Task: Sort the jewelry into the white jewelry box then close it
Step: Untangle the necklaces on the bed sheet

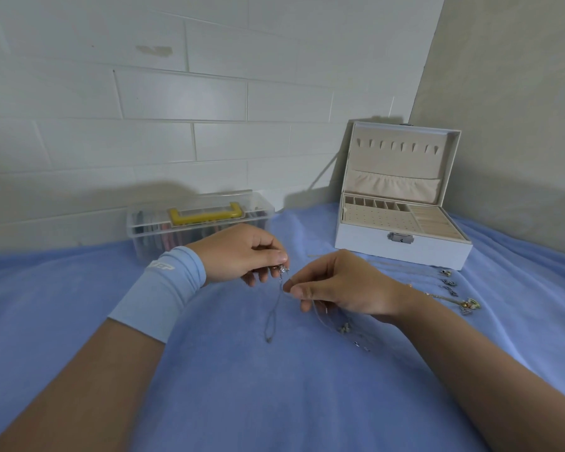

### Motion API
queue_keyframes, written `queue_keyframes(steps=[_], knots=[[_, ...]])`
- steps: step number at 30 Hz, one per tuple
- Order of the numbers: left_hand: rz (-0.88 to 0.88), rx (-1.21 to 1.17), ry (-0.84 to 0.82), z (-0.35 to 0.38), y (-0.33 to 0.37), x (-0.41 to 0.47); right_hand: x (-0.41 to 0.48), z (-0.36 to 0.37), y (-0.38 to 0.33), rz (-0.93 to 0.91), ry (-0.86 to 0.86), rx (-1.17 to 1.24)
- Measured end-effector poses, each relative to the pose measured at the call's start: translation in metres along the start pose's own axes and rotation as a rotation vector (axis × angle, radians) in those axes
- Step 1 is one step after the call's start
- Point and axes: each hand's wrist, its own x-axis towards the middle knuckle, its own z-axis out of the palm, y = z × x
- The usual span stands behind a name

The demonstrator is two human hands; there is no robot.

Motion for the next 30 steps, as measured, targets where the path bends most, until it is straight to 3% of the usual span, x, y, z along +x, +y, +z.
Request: queue_keyframes(steps=[7,20,26,30], knots=[[-0.001,-0.235,-0.002,0.001,-0.012,0.004,-0.004,-0.003,0.0,0.049,-0.062,-0.018],[-0.079,0.283,-0.148,-0.014,-0.016,-0.002,-0.006,-0.007,0.003,0.038,-0.119,0.02],[-0.081,0.38,-0.144,-0.02,-0.015,-0.005,-0.006,-0.01,0.004,0.017,-0.164,0.018],[-0.131,0.426,-0.054,-0.022,-0.014,-0.007,-0.007,-0.011,0.003,0.011,-0.229,-0.046]])
